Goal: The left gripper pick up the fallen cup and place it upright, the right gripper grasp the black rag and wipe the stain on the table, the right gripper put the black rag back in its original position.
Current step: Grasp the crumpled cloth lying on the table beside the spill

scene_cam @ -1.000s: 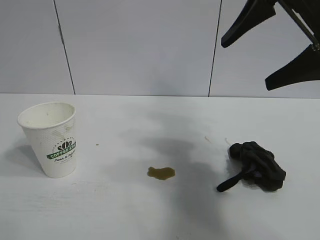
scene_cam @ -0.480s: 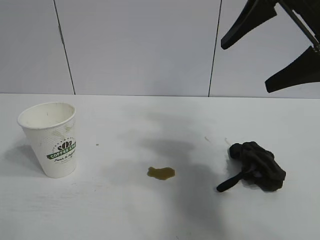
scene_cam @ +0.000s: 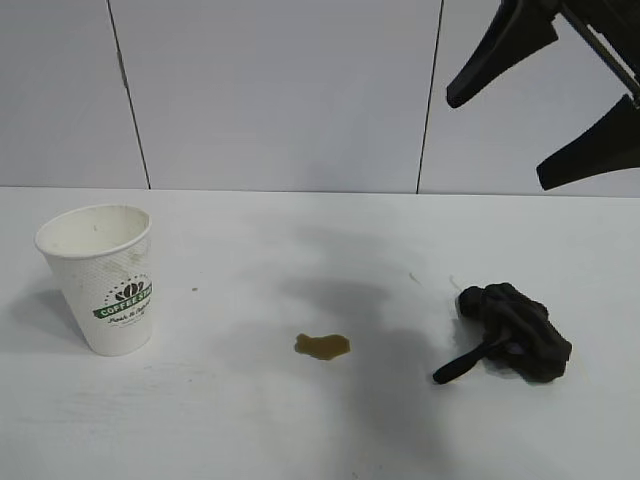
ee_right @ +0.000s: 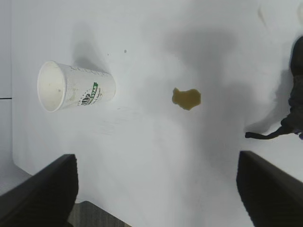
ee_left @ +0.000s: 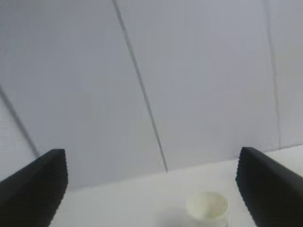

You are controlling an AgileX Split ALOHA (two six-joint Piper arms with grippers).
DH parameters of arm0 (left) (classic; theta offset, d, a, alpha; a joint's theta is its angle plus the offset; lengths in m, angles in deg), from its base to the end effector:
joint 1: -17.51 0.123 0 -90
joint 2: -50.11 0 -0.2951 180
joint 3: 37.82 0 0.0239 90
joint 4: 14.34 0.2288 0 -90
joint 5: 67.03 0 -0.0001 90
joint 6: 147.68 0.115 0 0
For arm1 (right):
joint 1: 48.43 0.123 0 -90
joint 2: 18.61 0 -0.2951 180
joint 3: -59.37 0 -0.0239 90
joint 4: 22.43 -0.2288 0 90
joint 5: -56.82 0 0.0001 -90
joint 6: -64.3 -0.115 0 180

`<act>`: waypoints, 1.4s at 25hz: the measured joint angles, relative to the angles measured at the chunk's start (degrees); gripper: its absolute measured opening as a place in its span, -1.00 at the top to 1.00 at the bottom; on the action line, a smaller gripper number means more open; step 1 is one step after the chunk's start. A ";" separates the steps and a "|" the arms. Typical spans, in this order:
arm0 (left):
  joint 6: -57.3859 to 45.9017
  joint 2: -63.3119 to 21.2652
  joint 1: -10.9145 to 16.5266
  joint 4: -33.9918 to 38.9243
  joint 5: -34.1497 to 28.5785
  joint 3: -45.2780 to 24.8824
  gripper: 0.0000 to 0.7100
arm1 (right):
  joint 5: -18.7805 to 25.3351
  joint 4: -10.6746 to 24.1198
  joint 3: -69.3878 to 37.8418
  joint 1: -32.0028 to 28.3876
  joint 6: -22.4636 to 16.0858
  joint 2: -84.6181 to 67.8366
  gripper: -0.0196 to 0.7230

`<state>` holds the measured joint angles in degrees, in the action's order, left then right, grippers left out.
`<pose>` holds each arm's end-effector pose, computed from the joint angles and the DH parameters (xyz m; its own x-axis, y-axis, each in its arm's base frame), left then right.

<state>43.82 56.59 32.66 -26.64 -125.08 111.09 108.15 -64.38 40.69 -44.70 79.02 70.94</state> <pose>-0.0525 -0.0358 0.3422 -0.0913 0.0626 -0.9939 -0.0757 0.9947 0.0696 0.2653 0.0775 0.2833 -0.9230 0.1553 -0.3520 -0.0768 0.8222 0.5640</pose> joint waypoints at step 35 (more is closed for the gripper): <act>-15.45 0.07 -16.79 17.19 -6.69 -18.90 -0.96 | -0.80 27.83 3.05 0.00 -6.61 15.48 -0.75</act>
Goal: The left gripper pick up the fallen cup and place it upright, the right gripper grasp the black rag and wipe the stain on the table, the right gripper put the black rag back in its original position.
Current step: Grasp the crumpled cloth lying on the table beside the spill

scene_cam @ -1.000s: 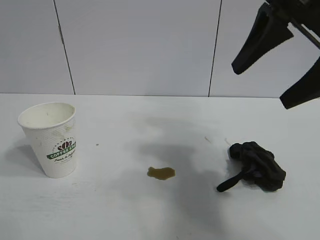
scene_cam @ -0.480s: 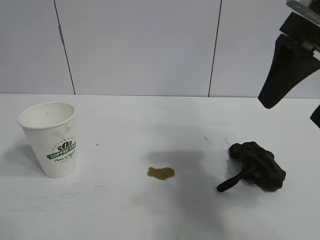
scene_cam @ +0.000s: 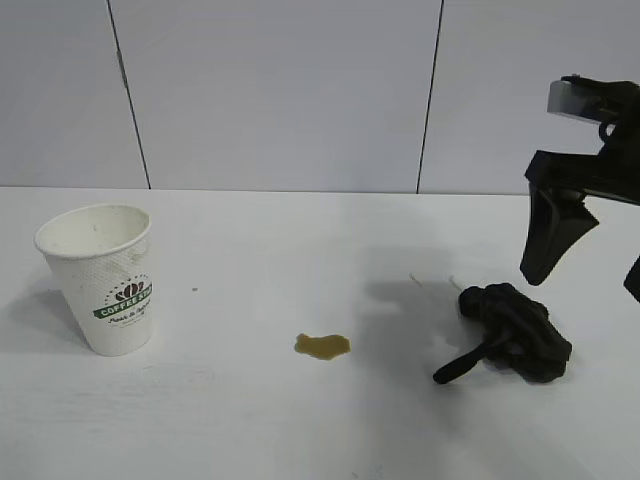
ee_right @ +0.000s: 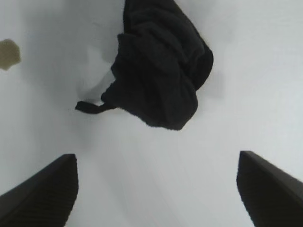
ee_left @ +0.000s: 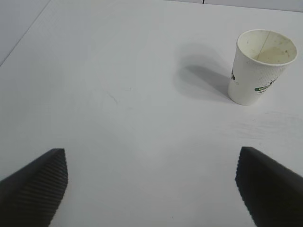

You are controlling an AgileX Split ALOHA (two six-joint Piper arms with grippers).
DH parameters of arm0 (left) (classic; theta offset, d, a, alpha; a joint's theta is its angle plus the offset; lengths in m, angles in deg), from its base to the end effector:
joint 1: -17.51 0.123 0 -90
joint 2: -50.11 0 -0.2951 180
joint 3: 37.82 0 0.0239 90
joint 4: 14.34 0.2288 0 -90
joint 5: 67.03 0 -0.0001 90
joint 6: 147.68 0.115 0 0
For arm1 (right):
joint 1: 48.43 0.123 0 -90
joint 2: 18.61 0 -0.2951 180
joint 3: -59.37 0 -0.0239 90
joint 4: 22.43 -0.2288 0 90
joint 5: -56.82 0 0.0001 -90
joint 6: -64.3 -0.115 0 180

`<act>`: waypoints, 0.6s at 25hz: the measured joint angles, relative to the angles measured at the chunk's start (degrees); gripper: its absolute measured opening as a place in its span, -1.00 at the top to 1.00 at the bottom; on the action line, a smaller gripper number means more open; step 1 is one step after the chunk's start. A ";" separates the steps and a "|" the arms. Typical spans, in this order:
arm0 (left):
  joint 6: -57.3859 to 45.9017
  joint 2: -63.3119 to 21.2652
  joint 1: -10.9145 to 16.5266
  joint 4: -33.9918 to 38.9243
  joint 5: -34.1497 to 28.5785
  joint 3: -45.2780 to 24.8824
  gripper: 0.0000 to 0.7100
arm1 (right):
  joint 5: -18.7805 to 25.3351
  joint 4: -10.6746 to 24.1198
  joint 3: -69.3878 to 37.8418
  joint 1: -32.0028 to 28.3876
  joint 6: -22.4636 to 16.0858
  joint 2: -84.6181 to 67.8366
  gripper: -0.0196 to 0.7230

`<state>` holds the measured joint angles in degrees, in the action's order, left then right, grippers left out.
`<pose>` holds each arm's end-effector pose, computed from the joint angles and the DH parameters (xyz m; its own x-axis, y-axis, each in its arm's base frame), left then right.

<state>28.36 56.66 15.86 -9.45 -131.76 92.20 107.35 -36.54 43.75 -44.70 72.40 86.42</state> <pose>-0.0172 0.0094 0.2433 -0.5160 -0.0177 -0.8564 -0.0541 0.9985 0.0120 0.3024 0.0414 0.2006 -0.9852 -0.0474 -0.1650 -0.0787 0.9789 0.1884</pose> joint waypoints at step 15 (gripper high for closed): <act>0.00 0.00 0.00 0.00 0.00 0.00 -0.96 | -9.88 3.85 2.28 6.37 -4.64 12.52 -0.75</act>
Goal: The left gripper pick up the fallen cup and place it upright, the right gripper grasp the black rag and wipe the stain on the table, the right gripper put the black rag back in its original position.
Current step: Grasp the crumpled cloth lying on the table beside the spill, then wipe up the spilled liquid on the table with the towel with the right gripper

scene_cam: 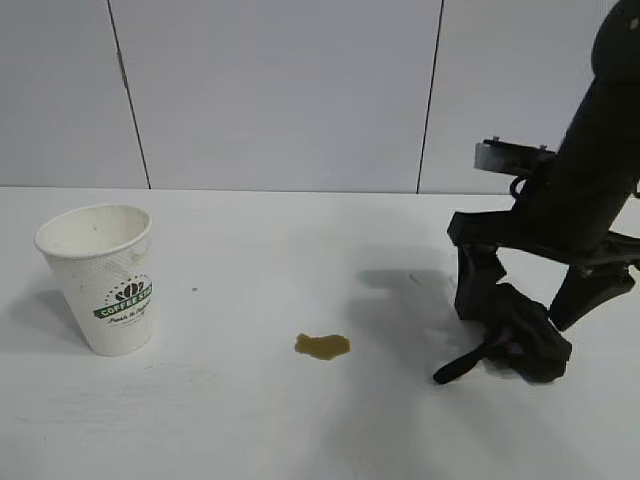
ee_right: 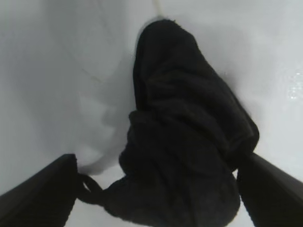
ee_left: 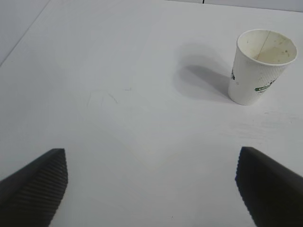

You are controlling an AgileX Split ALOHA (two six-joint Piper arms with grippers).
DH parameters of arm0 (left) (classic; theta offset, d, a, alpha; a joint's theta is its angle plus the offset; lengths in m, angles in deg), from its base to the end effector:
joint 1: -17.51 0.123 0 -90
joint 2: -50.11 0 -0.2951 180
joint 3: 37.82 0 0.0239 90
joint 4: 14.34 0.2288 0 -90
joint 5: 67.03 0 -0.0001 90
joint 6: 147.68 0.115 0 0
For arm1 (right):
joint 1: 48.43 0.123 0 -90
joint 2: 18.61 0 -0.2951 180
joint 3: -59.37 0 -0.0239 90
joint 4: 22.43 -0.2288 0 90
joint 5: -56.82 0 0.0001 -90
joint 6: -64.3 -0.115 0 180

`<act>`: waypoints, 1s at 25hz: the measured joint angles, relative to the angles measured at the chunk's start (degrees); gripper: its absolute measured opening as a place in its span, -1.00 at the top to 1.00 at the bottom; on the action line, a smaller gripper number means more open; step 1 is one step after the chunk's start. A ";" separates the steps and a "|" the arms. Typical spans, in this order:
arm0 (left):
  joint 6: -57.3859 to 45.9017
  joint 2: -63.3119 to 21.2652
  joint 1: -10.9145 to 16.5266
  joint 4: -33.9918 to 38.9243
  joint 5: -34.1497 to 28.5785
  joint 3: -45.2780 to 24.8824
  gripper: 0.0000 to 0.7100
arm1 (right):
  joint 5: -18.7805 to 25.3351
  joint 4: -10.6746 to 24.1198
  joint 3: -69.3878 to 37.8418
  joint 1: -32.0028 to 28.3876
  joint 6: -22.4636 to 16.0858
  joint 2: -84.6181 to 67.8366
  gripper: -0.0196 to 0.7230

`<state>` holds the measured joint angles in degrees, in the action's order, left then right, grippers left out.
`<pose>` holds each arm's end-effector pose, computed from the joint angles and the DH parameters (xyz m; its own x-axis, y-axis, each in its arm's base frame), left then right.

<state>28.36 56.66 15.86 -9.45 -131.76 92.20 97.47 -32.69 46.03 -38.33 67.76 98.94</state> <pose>-0.0172 0.0094 0.2433 -0.5160 -0.0177 -0.8564 -0.0541 0.9985 0.0120 0.3351 0.0732 0.1401 -0.9844 -0.0987 -0.1458 -0.1174 0.9850 0.1261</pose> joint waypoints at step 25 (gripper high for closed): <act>0.00 0.00 0.00 0.00 0.00 0.00 -0.96 | 0.52 -3.19 5.81 8.85 -3.46 -7.51 0.83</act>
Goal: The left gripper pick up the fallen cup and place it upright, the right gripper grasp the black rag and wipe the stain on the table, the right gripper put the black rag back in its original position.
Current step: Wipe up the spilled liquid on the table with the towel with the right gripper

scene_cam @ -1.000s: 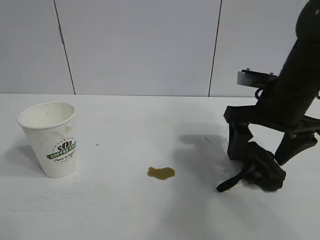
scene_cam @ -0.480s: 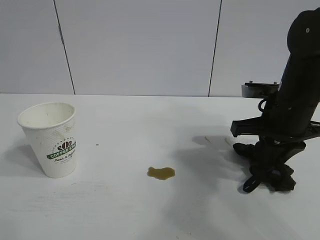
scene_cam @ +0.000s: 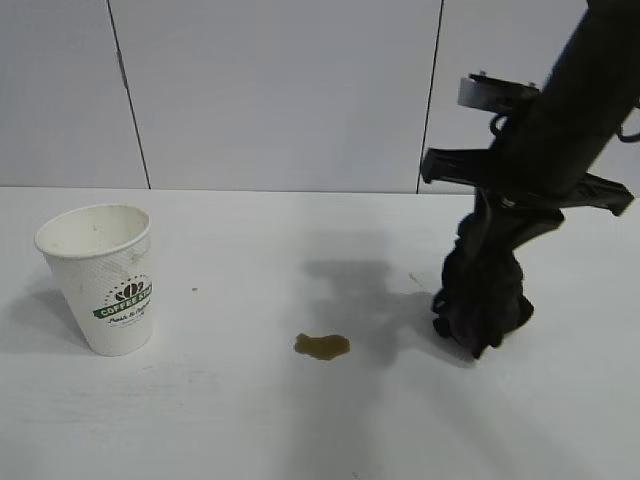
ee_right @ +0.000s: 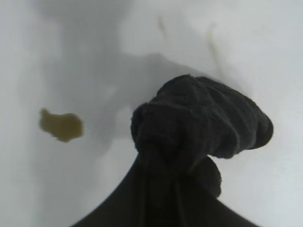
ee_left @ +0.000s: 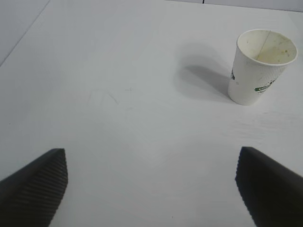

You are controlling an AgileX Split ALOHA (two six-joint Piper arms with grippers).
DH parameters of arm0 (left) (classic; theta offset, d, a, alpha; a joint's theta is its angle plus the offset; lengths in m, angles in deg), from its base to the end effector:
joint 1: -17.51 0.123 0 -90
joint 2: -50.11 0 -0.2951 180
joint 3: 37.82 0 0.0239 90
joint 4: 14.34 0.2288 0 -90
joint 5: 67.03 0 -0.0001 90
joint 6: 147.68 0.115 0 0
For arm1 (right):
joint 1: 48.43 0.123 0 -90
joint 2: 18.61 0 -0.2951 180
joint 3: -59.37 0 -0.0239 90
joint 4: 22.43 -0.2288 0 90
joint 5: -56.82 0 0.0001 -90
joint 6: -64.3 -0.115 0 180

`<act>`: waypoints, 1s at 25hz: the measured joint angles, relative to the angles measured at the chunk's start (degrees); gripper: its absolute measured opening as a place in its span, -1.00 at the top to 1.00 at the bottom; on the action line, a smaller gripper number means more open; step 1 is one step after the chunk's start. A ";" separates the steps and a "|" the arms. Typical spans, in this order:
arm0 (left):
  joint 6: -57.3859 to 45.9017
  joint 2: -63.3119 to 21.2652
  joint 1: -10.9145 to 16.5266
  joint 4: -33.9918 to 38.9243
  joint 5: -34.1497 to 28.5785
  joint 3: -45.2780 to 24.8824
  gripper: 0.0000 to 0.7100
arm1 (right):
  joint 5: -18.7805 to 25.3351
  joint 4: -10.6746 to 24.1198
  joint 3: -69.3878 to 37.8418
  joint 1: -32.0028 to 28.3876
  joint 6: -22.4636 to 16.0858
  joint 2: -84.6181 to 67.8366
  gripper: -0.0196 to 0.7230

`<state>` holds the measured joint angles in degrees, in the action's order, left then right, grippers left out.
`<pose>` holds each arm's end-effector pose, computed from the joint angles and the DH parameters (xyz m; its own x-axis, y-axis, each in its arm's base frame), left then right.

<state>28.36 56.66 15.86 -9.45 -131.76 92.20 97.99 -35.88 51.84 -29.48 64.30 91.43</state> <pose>-0.0172 0.0094 0.2433 -0.5160 -0.0177 -0.8564 -0.0541 0.9985 0.0120 0.3325 0.1328 0.2102 -0.9293 -0.1339 -0.3443 -0.2140 0.9548 0.2062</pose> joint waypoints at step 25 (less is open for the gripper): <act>0.00 0.00 0.00 0.00 0.00 0.00 -0.96 | -15.86 4.32 2.58 18.43 -4.46 15.69 0.83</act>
<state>28.36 56.66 15.86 -9.45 -131.76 92.20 82.13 -31.56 54.43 -11.05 59.84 107.12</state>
